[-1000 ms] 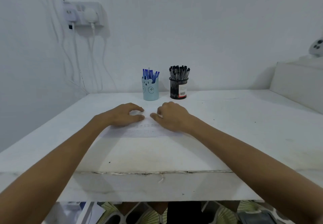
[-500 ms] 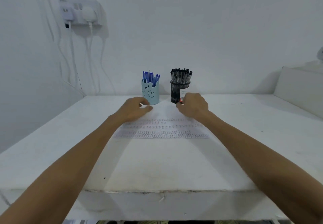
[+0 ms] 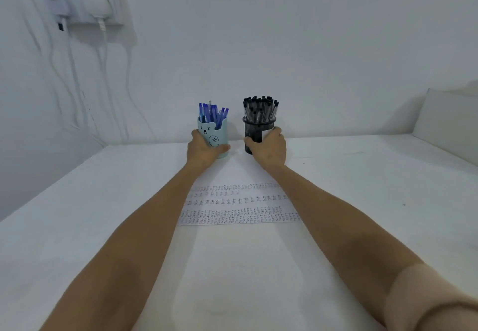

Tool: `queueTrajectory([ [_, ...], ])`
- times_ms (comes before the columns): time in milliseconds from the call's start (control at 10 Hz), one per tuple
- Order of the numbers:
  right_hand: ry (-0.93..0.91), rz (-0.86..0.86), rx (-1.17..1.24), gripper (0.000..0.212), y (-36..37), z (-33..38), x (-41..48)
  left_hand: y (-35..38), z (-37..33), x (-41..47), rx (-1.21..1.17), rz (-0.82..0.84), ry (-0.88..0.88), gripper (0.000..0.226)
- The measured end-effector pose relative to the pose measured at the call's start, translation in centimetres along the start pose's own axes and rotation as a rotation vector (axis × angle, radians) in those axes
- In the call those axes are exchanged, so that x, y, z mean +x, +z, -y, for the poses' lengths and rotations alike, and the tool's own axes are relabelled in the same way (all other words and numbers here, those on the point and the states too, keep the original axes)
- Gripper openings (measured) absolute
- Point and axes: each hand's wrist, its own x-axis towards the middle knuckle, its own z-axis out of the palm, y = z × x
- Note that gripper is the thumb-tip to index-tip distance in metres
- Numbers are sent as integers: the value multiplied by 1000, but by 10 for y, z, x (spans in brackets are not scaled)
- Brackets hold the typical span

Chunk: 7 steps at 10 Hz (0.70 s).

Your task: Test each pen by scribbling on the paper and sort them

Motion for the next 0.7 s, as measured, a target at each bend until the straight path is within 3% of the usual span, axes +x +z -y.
queueTrajectory([
  [400, -31, 10, -55, 71, -26, 28, -35, -38, -12, -29, 147, -50, 93, 87],
  [600, -54, 127, -128, 70, -36, 23, -61, -30, -3, -55, 152, 7, 69, 84],
  [700, -39, 219, -229, 73, -50, 23, -68, -33, -7, -63, 104, 74, -1, 94],
])
